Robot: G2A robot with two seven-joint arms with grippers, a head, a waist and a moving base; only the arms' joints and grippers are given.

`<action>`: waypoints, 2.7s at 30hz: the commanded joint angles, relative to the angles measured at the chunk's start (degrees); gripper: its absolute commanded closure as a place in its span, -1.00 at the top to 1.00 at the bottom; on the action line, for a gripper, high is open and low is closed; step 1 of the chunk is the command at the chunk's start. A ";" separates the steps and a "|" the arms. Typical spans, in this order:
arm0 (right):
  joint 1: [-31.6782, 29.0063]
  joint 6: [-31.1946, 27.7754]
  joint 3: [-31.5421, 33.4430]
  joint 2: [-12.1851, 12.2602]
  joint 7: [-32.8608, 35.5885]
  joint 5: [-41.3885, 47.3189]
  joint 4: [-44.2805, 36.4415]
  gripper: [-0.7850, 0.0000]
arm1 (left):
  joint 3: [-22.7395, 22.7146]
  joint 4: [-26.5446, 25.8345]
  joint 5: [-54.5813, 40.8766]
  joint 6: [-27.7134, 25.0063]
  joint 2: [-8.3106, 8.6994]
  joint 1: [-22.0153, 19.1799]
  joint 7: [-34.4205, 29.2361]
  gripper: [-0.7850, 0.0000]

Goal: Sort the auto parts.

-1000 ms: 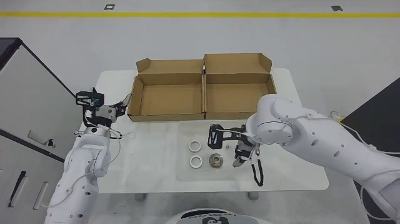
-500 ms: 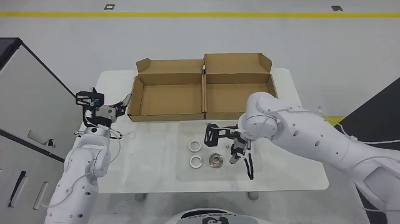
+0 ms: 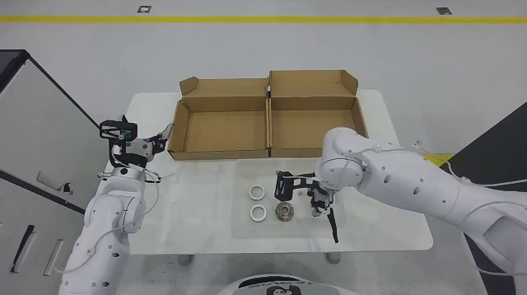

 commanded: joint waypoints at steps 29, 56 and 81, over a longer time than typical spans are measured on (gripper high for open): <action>0.62 -2.38 -3.76 -4.85 -2.39 -0.78 9.25 -0.17 | 0.00 0.00 0.00 0.00 0.00 0.00 0.00 1.00; 0.26 -2.60 -3.64 -6.64 -2.61 -1.81 12.87 -0.36 | 0.00 0.00 0.00 0.00 0.00 0.00 0.00 1.00; 0.80 -1.24 0.73 -4.91 -1.38 2.64 8.98 -1.00 | 0.00 0.00 0.00 0.00 0.00 0.00 0.00 1.00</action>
